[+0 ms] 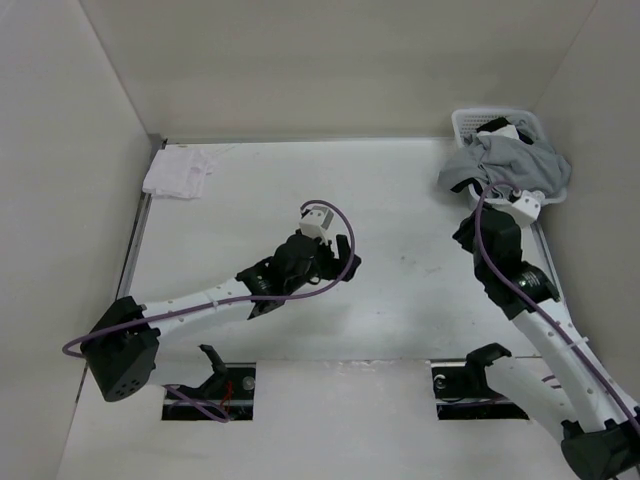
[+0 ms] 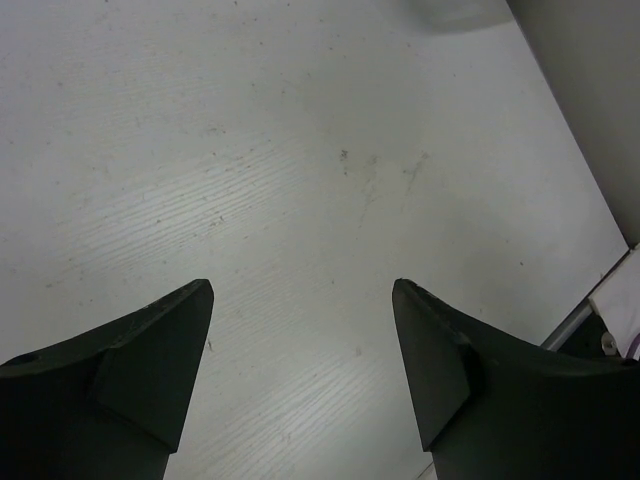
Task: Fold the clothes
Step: Grab the tank top from the pile
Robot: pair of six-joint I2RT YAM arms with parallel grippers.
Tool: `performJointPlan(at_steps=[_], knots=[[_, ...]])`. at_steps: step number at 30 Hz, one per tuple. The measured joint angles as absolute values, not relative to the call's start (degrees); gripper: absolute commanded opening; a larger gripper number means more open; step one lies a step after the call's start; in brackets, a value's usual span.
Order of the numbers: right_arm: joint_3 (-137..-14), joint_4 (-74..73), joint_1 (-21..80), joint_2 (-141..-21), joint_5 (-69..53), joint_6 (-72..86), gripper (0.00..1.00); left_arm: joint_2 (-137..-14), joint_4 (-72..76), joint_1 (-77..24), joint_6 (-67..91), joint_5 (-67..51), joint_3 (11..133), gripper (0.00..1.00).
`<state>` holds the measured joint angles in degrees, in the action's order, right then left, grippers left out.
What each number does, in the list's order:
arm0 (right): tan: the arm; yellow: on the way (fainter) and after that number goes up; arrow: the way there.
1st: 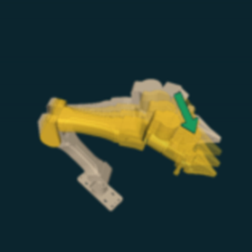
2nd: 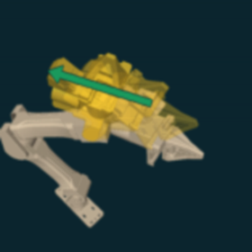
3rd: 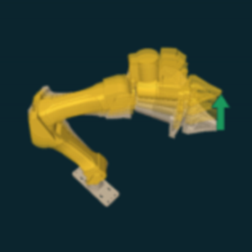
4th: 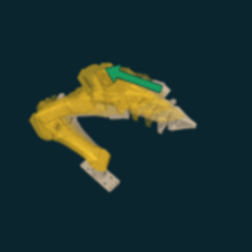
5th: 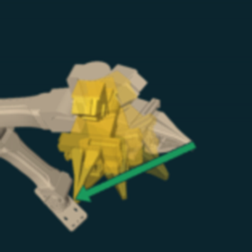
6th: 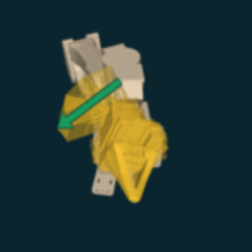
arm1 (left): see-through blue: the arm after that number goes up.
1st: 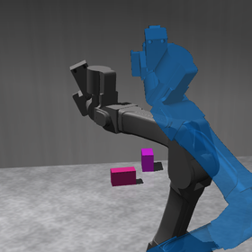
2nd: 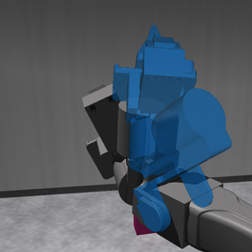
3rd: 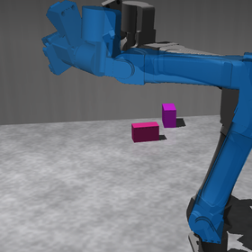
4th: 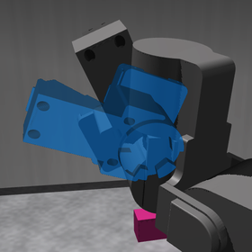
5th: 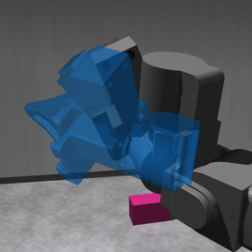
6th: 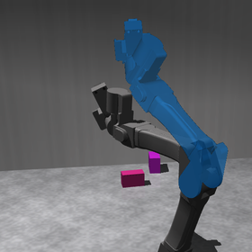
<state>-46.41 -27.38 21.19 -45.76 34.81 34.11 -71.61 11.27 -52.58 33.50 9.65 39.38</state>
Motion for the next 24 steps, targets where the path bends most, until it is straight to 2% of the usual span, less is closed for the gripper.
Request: performJointPlan(at_steps=[3,4,6,7,8,10,11,12,13,15,17,20,22,24], knots=[[-46.41,-24.8,17.76,-46.06,33.76,32.32,0.56,-71.64,11.79,-52.62,33.47,9.52,39.38,0.73],[-46.44,-23.66,15.88,-46.57,33.36,31.7,0.52,-71.64,12.19,-52.62,33.45,9.54,39.38,0.73],[-46.5,-20.95,11.75,-48.53,32.45,30.68,0.34,-71.66,13.13,-52.6,33.43,9.58,39.38,0.69],[-46.68,-19.75,9.87,-49.89,31.68,30.39,0.18,-71.68,13.69,-52.58,33.41,9.61,39.38,0.64],[-47.05,-18.55,7.86,-51.77,30.74,30.24,0.1,-71.75,14.24,-52.53,33.36,9.67,39.38,0.56],[-48.75,-16.75,3.81,-56.42,28.42,30.2,0.07,-72.01,15.11,-52.4,33.04,9.96,39.38,0.29],[-50.26,-16.03,1.69,-59.2,27.46,30.3,0.11,-72.29,15.77,-52.23,32.58,10.13,39.38,0.22],[-52.56,-15.46,-0.67,-62.76,26.57,30.41,0.19,-72.62,16.51,-52.12,32.25,10.24,39.38,0.17],[-55.05,-14.9,-2.81,-66.26,26.09,30.46,0.28,-73.03,17.37,-51.92,31.9,10.35,39.35,0.16],[-61.08,-13.43,-6.59,-74.13,25.19,30.44,0.46,-73.56,19.57,-51.4,31.66,10.52,38.81,0.18],[-67.46,-12.43,-9.23,-81.78,24.25,30.2,0.59,-73.63,22.59,-50.65,31.48,10.74,36.82,0.29],[-77.1,-11.99,-11.31,-92.58,22.83,29.19,0.66,-73.65,25.43,-49.34,31.46,10.98,33.26,0.41],[-83.9,-12.1,-11.88,-99.7,21.96,28.12,0.66,-73.69,26.52,-48.58,31.46,11.16,31.75,0.46],[-88.18,-12.12,-12.12,-104.81,21.28,27.16,0.62,-73.97,27.51,-48.21,31.44,11.35,31.53,0.47]])
